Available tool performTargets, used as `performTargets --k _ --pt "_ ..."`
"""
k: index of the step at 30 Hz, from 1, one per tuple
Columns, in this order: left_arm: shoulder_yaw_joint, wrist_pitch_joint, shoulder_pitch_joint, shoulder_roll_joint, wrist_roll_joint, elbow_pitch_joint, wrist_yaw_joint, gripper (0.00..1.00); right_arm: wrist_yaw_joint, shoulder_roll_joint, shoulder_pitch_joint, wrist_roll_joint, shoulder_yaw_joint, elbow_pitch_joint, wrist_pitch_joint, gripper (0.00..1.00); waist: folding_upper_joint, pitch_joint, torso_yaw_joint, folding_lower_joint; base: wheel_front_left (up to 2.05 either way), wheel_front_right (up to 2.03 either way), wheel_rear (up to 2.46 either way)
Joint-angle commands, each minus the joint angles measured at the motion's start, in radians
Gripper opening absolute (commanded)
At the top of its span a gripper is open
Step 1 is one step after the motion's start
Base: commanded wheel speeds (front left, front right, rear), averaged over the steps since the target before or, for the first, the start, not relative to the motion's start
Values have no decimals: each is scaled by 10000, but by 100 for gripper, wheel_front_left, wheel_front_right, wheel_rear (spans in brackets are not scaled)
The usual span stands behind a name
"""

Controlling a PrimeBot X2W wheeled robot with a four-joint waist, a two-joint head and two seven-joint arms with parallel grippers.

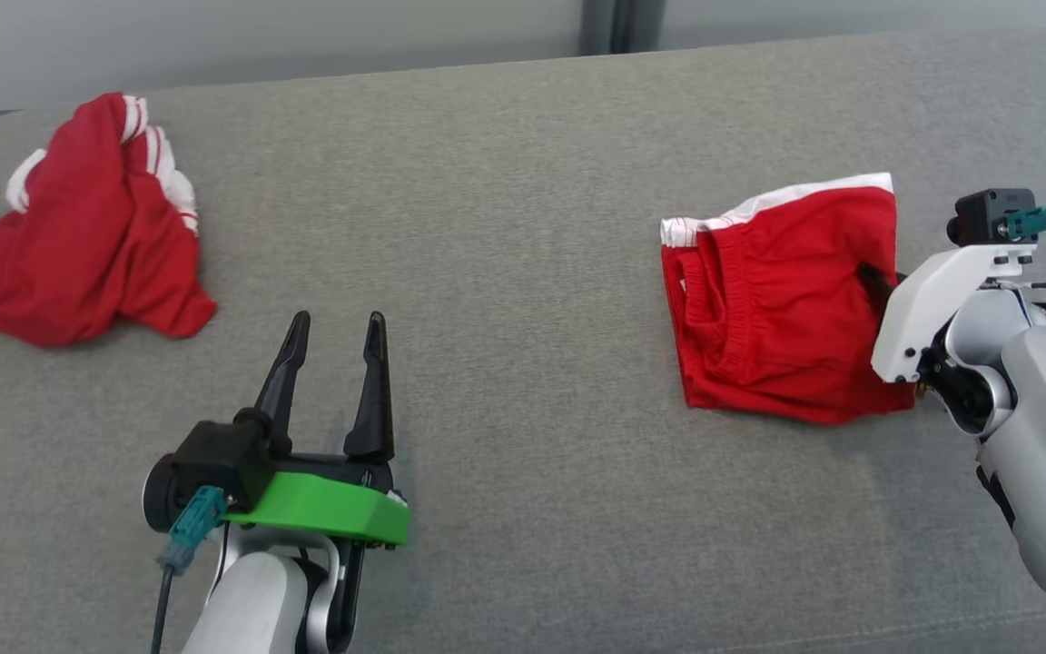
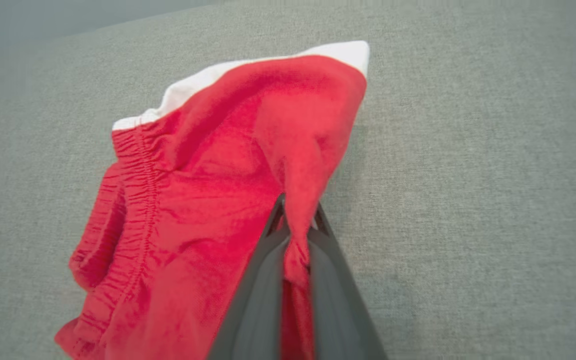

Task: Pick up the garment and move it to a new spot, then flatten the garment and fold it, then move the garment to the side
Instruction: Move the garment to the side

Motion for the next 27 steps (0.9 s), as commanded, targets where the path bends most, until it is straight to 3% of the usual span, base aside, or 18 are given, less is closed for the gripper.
performTargets --k 1,12,17,27 --pt "23 -38 -209 56 62 -28 29 100 1 -39 -233 -105 56 -10 -105 0 0 383 -1046 0 0 0 0" --pt "-185 212 -497 245 207 -243 42 100 1 219 -994 -50 246 280 -473 0 0 821 -3184 0 0 0 0" --pt "-282 338 -659 269 270 -318 23 100 1 216 -1254 64 367 450 -649 0 0 1035 -3358 0 0 0 0" --pt "-433 504 -940 409 407 -701 89 100 1 -344 -2213 -794 545 1285 -1655 0 0 1630 -2539 0 0 0 0"
